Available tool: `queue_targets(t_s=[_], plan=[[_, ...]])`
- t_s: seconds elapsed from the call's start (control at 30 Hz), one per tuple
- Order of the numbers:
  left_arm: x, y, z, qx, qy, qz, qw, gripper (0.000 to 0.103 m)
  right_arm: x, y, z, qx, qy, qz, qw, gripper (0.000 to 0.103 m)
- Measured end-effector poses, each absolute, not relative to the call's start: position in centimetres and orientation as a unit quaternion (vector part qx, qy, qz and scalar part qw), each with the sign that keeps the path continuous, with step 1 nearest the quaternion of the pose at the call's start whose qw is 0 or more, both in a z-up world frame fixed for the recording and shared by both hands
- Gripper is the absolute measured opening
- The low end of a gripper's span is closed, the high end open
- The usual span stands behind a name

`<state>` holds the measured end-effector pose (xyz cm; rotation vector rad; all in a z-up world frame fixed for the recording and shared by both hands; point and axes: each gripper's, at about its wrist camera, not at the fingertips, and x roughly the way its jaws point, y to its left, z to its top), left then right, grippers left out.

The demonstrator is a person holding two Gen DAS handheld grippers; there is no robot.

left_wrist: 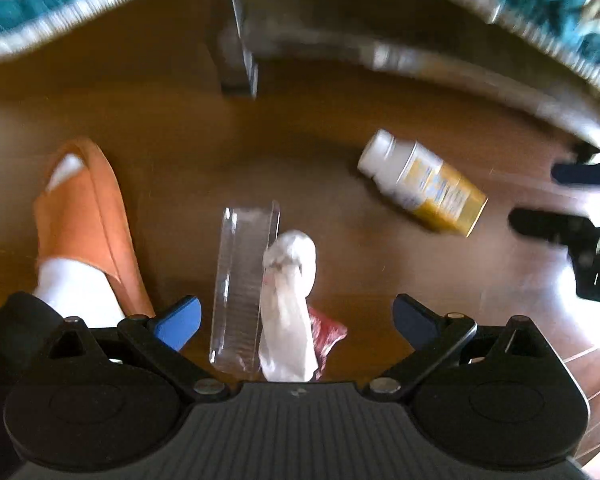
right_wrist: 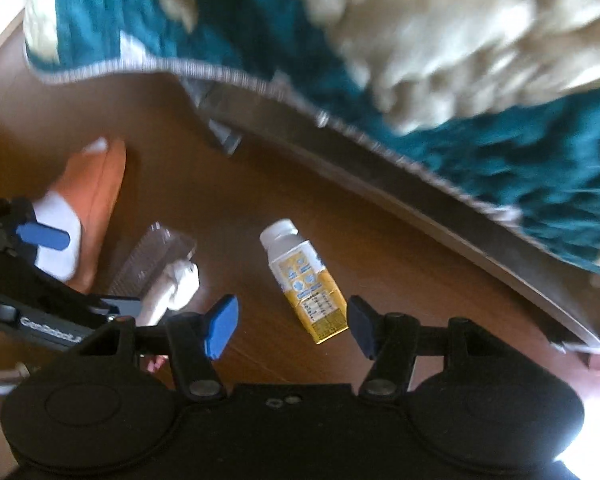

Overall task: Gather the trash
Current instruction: 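Grasp the white tissue with left tool while right grasps the drink carton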

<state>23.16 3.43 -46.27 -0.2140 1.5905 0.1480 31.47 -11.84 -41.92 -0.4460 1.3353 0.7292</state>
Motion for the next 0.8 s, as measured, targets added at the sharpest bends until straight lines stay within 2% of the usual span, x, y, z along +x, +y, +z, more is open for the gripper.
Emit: queue_targets(t_s=[0.1, 0.17, 0.3, 0.4, 0.5, 0.67, 0.73, 0.8], plan=[[22.3, 3.1, -48.7, -0.086, 0.730, 0.051, 0.676, 0.101, 31.7, -11.7, -44.6, -0.229, 0.594, 0.341, 0.691, 0.060], [21.9, 2.7, -50.0, -0.075, 0.739, 0.041, 0.668, 0.095, 31.5, -11.6, -46.1, -0.259, 0.580, 0.349, 0.689, 0.060], [21.8, 2.0, -52.2, -0.057, 0.755, 0.025, 0.652, 0.074, 31.1, -11.3, -48.8, -0.294, 0.569, 0.372, 0.672, 0.060], [21.9, 1.7, -53.4, -0.051, 0.761, 0.022, 0.647, 0.074, 31.0, -10.8, -50.6, -0.310, 0.567, 0.374, 0.666, 0.060], [21.9, 1.4, -54.3, -0.033, 0.765, 0.018, 0.643, 0.059, 31.1, -10.2, -51.9, -0.316, 0.566, 0.371, 0.665, 0.060], [21.6, 0.4, -55.3, 0.000, 0.766, 0.006, 0.643, 0.054, 30.8, -9.3, -53.7, -0.341, 0.557, 0.372, 0.660, 0.060], [21.5, 0.0, -55.3, 0.020, 0.762, 0.006, 0.647, 0.039, 30.8, -9.2, -54.2, -0.342, 0.557, 0.367, 0.662, 0.060], [21.2, -0.4, -55.2, 0.040, 0.757, 0.004, 0.652, 0.032, 30.8, -9.2, -54.4, -0.336, 0.562, 0.360, 0.665, 0.057]])
